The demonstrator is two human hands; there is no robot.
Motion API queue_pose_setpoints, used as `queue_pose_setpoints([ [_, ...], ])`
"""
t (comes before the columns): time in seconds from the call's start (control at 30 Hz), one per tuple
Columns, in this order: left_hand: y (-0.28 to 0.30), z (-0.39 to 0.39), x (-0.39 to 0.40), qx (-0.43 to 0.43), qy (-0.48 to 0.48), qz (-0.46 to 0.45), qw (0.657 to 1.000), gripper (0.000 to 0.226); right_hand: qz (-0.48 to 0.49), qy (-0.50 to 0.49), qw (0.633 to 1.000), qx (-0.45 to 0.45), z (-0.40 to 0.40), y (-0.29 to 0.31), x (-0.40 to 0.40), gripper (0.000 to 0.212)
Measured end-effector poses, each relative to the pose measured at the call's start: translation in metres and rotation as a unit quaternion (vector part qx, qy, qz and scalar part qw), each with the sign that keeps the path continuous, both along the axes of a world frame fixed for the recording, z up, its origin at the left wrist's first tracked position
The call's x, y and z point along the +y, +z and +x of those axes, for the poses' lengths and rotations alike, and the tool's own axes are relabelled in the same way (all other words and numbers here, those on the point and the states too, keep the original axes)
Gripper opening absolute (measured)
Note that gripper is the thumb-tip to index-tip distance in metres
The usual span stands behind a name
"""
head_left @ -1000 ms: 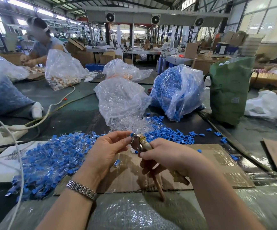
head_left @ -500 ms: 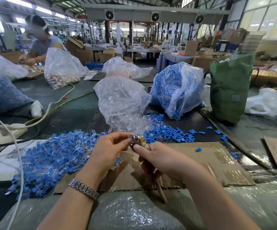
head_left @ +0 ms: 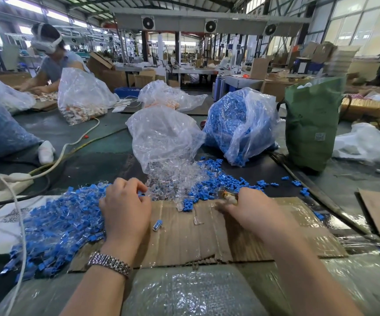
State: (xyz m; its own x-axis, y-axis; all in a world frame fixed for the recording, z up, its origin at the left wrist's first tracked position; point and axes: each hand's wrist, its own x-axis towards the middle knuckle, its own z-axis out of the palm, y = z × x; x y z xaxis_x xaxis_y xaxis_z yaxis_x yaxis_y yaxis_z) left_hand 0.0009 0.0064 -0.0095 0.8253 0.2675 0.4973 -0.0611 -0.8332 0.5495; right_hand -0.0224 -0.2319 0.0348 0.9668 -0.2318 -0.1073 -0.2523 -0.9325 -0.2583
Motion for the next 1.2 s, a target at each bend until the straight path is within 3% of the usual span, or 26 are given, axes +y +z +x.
queue_pose_setpoints([
  [0.07, -0.003, 0.001, -0.003, -0.004, -0.031, 0.044, 0.999, 0.022, -0.061, -0.013, 0.998, -0.001, 0.000, -0.008, -0.001, 0.028],
  [0.2, -0.011, 0.000, -0.022, 0.023, -0.216, 0.106, 0.970, 0.026, -0.081, 0.008, 0.995, -0.051, 0.004, -0.010, 0.010, 0.048],
  [0.33, -0.015, 0.001, -0.025, 0.041, -0.224, 0.151, 0.962, 0.023, 0.010, 0.144, 0.984, -0.108, 0.008, -0.005, 0.042, 0.016],
  [0.53, -0.012, 0.001, -0.027, 0.044, -0.221, 0.162, 0.961, 0.020, -0.025, 0.162, 0.984, -0.064, 0.018, -0.010, 0.066, 0.026],
  [1.0, -0.010, 0.001, -0.024, 0.039, -0.217, 0.059, 0.974, 0.017, -0.064, 0.196, 0.972, -0.110, 0.018, -0.025, 0.062, 0.012],
  [1.07, -0.010, 0.002, -0.023, 0.034, -0.217, 0.028, 0.975, 0.021, -0.030, 0.186, 0.974, -0.124, 0.018, -0.026, 0.063, 0.007],
  [1.2, -0.006, 0.001, -0.021, 0.044, -0.237, -0.089, 0.966, 0.028, 0.143, 0.161, 0.962, -0.168, 0.017, -0.030, 0.055, 0.003],
])
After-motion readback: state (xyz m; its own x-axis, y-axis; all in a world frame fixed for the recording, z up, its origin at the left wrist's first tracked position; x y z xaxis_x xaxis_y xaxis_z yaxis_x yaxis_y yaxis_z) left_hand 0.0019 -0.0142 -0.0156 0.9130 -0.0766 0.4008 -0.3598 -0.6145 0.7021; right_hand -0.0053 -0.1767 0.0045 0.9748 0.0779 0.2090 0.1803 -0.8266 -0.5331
